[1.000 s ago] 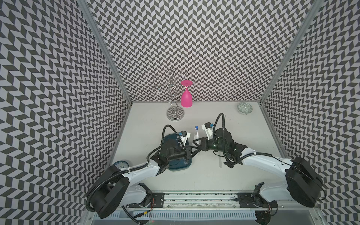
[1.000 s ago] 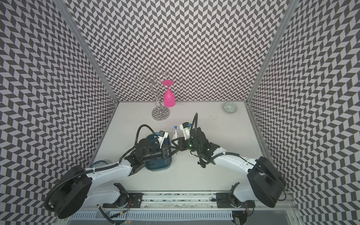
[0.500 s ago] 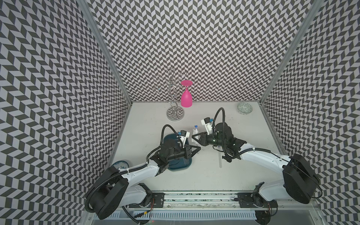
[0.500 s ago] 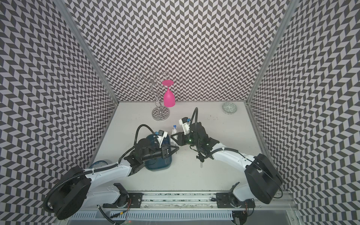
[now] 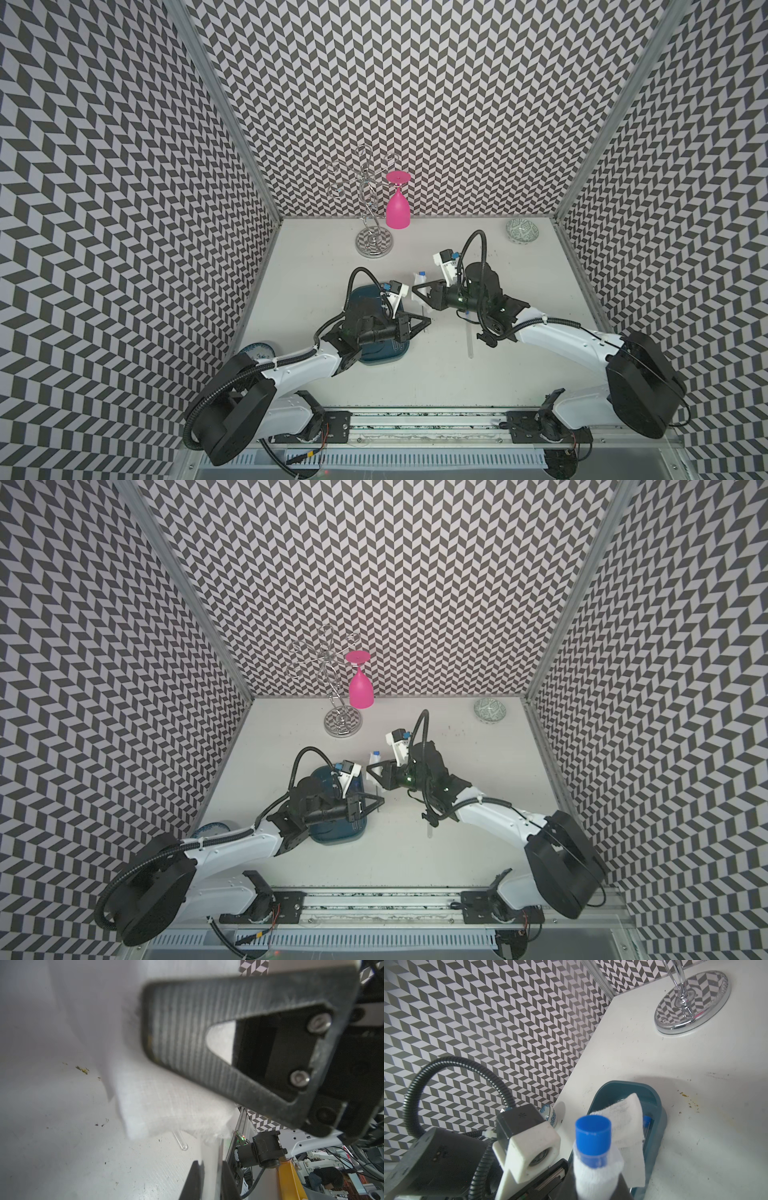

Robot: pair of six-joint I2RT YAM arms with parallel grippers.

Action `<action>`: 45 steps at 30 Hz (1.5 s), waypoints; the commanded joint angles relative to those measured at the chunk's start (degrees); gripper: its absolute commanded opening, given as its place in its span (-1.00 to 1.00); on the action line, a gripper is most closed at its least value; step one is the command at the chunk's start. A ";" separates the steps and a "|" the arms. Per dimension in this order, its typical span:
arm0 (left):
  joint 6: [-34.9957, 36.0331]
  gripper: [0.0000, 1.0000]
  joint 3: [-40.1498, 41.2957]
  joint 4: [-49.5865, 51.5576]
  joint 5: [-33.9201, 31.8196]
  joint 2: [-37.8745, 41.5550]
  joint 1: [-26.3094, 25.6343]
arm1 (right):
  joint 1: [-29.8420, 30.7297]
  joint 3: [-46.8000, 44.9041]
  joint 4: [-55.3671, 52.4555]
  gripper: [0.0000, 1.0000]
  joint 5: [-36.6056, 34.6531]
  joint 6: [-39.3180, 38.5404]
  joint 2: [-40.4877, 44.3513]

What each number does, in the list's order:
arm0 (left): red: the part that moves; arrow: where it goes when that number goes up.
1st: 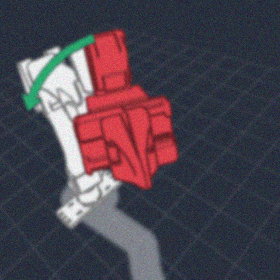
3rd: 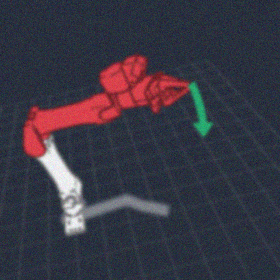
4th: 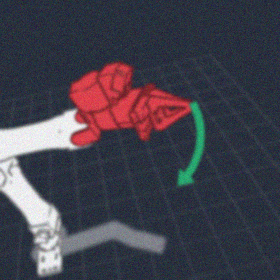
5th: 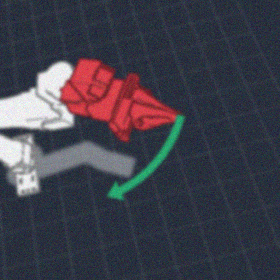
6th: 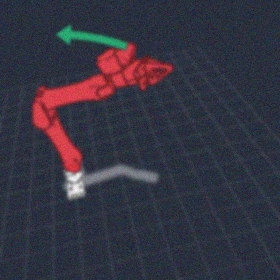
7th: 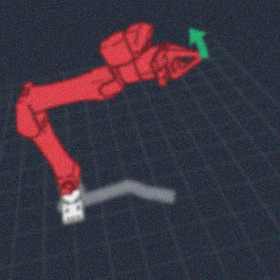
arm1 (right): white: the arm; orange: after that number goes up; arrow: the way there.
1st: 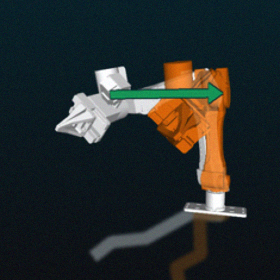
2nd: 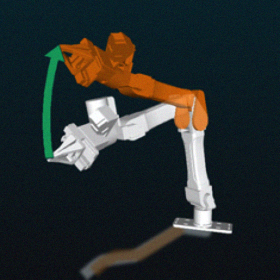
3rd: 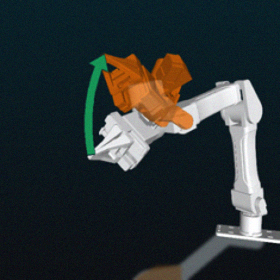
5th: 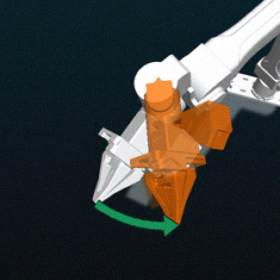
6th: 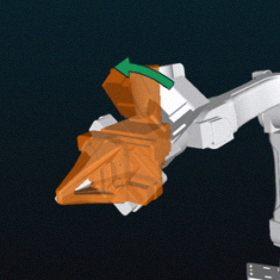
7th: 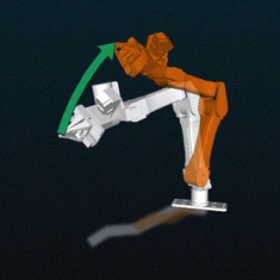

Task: Wipe the exteriors of test tubes
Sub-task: Wipe the dirt from the test tube.

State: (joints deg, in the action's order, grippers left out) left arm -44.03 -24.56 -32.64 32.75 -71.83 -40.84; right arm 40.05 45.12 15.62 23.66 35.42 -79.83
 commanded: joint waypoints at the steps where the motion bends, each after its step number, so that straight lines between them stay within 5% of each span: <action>1: 0.26 -0.72 -0.70 -2.54 0.82 0.38 0.37 | 1.78 -4.32 0.51 -0.63 -1.84 0.17 2.52; 17: 0.18 -0.71 -0.41 -2.84 1.13 0.25 1.21 | 6.13 -9.47 0.69 -0.68 -4.41 3.45 5.91; 33: 0.20 -0.12 2.20 1.66 -0.92 6.54 3.01 | 3.99 -4.73 -3.56 -0.74 -5.29 0.34 6.67; 39: 5.40 0.08 -3.34 9.67 -0.83 9.69 7.98 | 3.98 -6.37 -4.67 -0.73 -2.96 -0.40 7.67; 45: 9.02 0.19 -10.16 10.75 2.23 3.26 9.83 | 4.83 -8.39 -2.19 -0.73 -0.30 0.87 8.52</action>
State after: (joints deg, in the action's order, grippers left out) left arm -38.26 -31.86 -23.83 32.86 -66.04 -31.18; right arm 44.25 37.39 10.59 21.58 36.07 -72.69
